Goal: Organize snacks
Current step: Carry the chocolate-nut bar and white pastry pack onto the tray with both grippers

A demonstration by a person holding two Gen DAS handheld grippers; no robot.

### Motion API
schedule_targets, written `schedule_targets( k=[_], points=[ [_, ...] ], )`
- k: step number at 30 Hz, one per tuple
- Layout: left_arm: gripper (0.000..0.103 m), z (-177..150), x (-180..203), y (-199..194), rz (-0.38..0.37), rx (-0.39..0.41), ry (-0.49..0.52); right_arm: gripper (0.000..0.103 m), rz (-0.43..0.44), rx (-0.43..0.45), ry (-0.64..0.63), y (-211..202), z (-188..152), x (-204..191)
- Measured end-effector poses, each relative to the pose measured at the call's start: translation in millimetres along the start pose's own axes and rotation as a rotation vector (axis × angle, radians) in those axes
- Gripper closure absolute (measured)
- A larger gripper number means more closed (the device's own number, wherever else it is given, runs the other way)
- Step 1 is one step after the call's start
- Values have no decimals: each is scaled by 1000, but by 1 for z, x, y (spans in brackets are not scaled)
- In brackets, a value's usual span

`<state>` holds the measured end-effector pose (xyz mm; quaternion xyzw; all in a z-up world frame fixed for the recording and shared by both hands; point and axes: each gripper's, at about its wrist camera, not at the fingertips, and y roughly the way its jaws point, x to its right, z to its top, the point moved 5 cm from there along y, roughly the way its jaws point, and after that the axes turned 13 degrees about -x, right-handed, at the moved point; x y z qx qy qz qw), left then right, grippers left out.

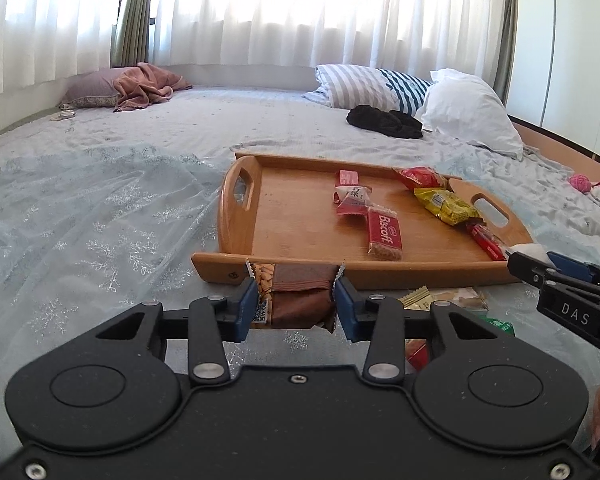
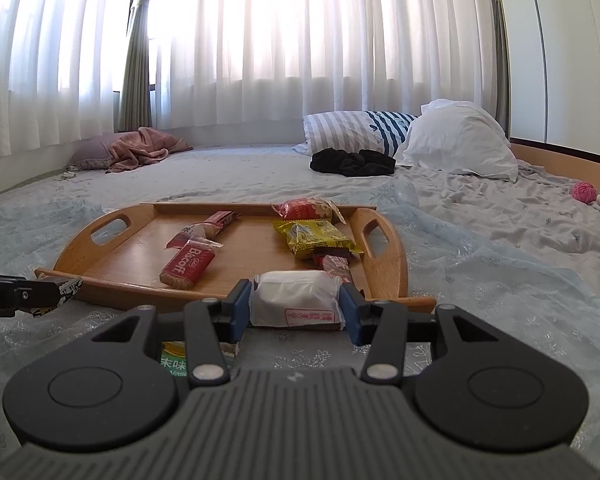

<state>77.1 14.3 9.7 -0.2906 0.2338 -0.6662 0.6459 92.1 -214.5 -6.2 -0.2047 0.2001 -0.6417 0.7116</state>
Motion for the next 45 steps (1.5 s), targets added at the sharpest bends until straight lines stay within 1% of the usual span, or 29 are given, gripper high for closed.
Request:
schedule_targets(
  k=[5,9,13,19,23,30,41,45],
  points=[
    [63,17,1,-3,-9,28,-5,52,11,-1,-8,4,7,-3],
    [63,35,3,2,-19,37,-6,52,25,-12,-3,11,17,-5],
    [63,52,6,15,-16,25,-1,52,40,-27,-12,23,28,-8],
    [63,67,10,42,-16,-11,-2,52,69,-81,3,47,36,-14],
    [63,68,13,59,-4,-31,8,52,74,-108,4,58,34,-19],
    [63,64,16,78,11,-60,27,52,77,-126,4,64,33,-23],
    [63,58,16,89,26,-87,39,52,75,-178,27,76,29,-20],
    [63,56,15,91,28,-87,39,52,75,-182,28,79,29,-20]
  ],
)
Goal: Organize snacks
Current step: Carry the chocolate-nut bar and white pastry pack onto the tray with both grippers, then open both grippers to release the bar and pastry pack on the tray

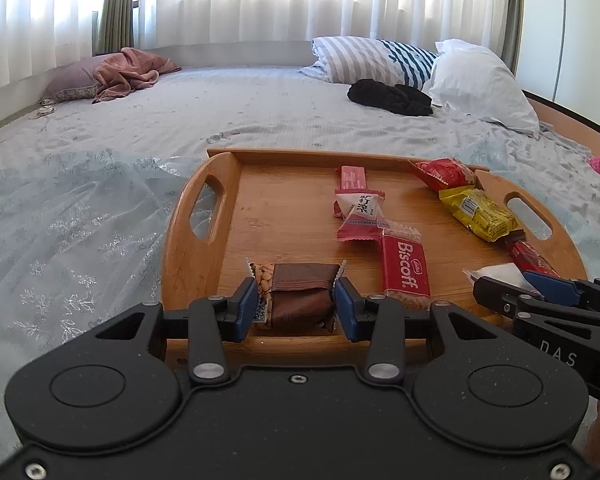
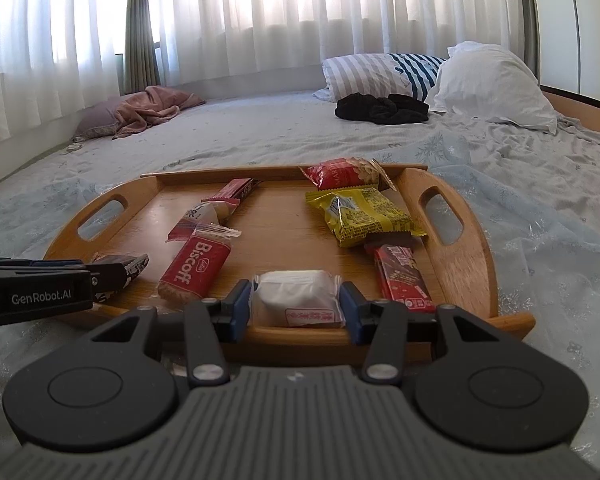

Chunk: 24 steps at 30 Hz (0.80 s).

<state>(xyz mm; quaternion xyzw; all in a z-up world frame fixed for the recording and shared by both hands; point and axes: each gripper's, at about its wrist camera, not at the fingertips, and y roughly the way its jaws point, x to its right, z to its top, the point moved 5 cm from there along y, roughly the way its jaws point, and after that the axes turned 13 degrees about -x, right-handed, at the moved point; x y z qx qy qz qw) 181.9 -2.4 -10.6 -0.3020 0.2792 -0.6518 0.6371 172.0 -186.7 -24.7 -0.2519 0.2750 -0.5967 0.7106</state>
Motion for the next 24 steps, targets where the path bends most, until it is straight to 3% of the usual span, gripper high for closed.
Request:
schedule_targets(
  k=[21,24],
  points=[
    [61,-1,3,1,11,2,25,50,0,-4,-11,3,-1,-3],
    [55,-2,4,1,14,-1,30,39,13,-4,-10,2,0,-4]
  ],
)
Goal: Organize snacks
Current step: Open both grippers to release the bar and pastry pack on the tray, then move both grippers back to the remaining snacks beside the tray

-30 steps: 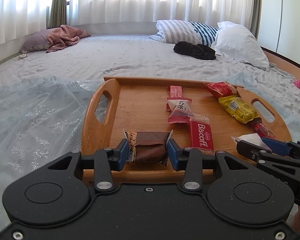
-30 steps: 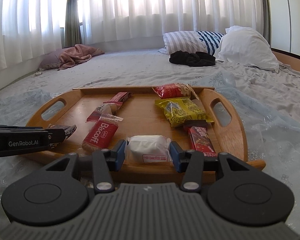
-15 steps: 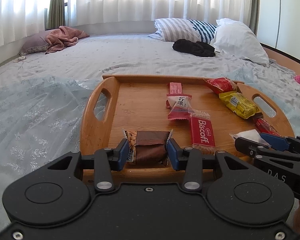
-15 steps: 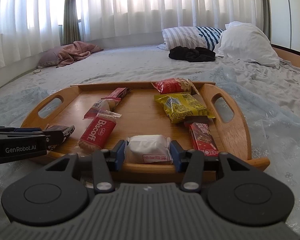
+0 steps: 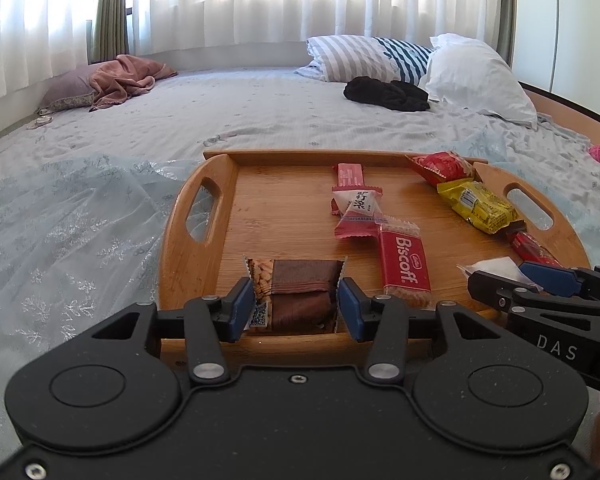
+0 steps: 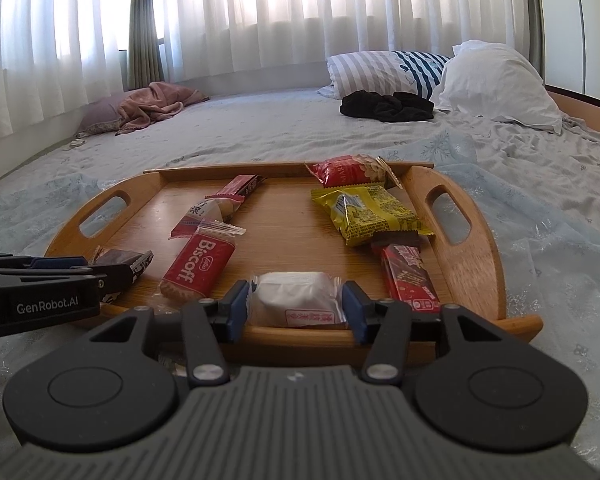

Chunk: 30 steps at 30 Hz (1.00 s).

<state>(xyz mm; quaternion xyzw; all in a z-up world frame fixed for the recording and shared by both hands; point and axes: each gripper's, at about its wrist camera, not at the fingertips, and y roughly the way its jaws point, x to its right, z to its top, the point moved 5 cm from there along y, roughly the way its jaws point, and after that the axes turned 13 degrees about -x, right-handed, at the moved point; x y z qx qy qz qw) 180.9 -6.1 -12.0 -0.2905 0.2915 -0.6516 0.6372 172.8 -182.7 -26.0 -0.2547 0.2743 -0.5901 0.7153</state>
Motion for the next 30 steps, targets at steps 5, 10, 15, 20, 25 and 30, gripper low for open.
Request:
schedule_targets(
  k=[5,10,15,20,25,30],
  points=[
    [46,-1,-2,-5,-3,-17,-3,35,7,23,18,-8,1,2],
    [26,-2,-2,-17,-15,-2,13,33,4,48,-3,-21,-1,2],
    [18,-6,0,-29,-24,1,28,31,-2,58,-17,-33,-6,2],
    [14,-15,7,-42,-35,-2,46,27,14,68,-5,-46,-12,6],
    [13,-26,11,-53,-62,-15,47,25,27,75,0,-58,-21,9],
    [12,-38,15,-63,-75,-27,53,23,34,81,-8,-69,-34,10]
  ],
)
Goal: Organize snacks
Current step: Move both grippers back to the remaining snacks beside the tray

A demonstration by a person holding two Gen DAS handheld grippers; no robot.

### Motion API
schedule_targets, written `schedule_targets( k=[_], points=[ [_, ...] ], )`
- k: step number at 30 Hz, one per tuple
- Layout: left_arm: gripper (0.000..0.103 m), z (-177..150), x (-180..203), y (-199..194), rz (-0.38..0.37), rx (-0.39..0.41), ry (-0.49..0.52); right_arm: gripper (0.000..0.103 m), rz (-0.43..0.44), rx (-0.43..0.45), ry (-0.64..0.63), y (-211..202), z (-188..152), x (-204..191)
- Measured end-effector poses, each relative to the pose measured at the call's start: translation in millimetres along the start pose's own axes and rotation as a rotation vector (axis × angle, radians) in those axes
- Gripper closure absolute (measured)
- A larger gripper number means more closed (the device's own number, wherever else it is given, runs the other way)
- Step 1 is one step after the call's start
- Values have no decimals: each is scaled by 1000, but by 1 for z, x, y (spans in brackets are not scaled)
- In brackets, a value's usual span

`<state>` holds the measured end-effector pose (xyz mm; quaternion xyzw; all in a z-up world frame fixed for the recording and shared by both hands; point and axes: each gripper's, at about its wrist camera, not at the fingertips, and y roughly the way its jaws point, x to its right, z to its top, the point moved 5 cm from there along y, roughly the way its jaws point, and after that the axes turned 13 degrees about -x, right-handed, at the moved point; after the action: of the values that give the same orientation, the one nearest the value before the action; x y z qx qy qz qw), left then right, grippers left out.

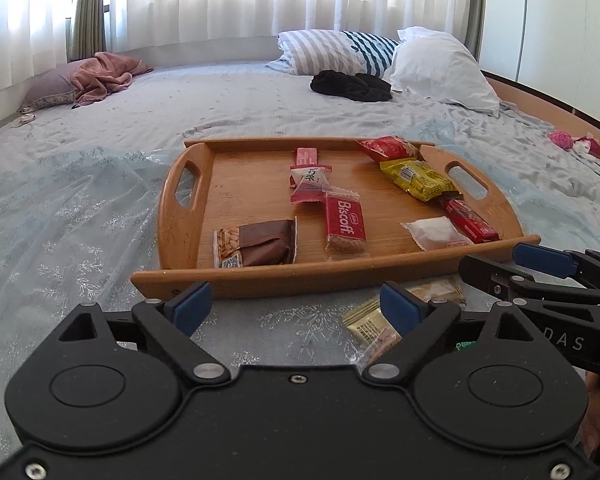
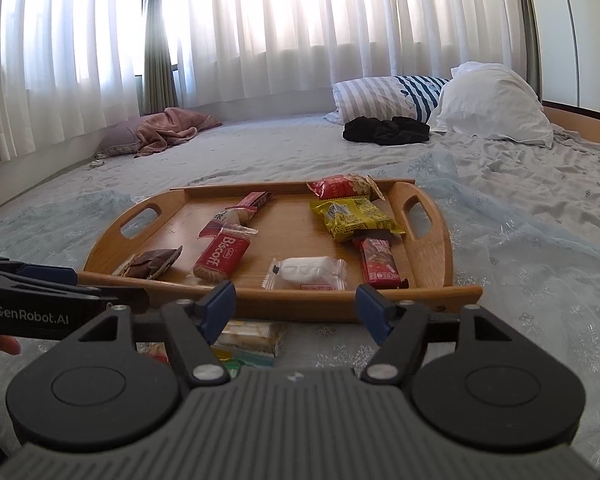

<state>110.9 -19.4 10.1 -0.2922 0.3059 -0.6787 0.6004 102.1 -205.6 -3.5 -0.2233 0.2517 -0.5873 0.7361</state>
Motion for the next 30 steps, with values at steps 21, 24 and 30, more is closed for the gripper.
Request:
schedule_targets(
  k=[21,24,30],
  points=[
    [58,-32,42,-7,-194,-123,34,21,17,2,-42,-30,-45,14],
    [58,-31,49,-3,-201,-122,38,21,14,-1,-48,-31,-49,14],
    [54,-35,59,6,-204,-134,45,21,-5,6,-81,-31,-52,10]
  ],
)
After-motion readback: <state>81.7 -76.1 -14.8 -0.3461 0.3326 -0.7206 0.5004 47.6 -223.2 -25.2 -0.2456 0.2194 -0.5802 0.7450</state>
